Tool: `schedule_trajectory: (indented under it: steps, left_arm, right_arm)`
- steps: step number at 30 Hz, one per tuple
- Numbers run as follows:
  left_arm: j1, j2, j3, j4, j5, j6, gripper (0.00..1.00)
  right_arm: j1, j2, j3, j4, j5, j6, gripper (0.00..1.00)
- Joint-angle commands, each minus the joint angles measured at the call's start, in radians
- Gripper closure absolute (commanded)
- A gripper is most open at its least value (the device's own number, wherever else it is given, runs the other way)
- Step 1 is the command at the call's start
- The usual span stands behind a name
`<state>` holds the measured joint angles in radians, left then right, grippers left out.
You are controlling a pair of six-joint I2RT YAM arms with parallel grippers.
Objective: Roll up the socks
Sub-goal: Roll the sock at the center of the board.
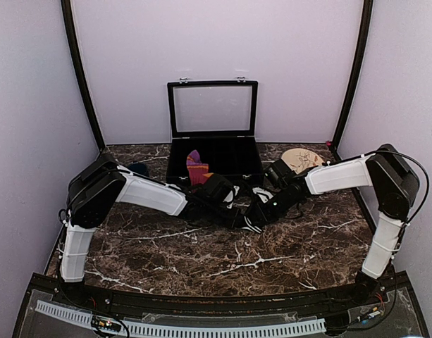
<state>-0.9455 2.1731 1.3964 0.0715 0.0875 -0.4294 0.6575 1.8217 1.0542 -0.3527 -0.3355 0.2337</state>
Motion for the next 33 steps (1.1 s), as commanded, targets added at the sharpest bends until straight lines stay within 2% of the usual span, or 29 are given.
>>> schedule_trajectory:
  steps: [1, 5, 10, 21, 26, 33]
  left_arm:
    - [-0.001, 0.007, 0.006, -0.062, -0.012, -0.008, 0.93]
    - [-0.008, 0.008, 0.004, -0.068, -0.015, -0.008, 0.94]
    - [-0.012, 0.008, -0.002, -0.072, -0.014, -0.011, 0.95]
    - [-0.013, 0.005, 0.000, -0.081, -0.014, -0.011, 0.96]
    - [-0.013, 0.005, 0.013, -0.095, -0.007, -0.005, 0.96]
    - [-0.013, 0.005, 0.040, -0.153, 0.013, 0.008, 0.98]
  right_arm:
    - [0.008, -0.014, 0.017, -0.013, 0.027, -0.008, 0.88]
    - [0.008, -0.034, 0.011, -0.007, 0.049, -0.007, 0.79]
    - [0.008, -0.076, -0.013, 0.013, 0.081, 0.008, 0.74]
    - [0.008, -0.174, -0.076, 0.068, 0.170, 0.064, 0.72]
    - [0.031, -0.269, -0.126, 0.089, 0.290, 0.044, 0.72]
    - [0.146, -0.353, -0.193, 0.125, 0.499, -0.021, 0.72]
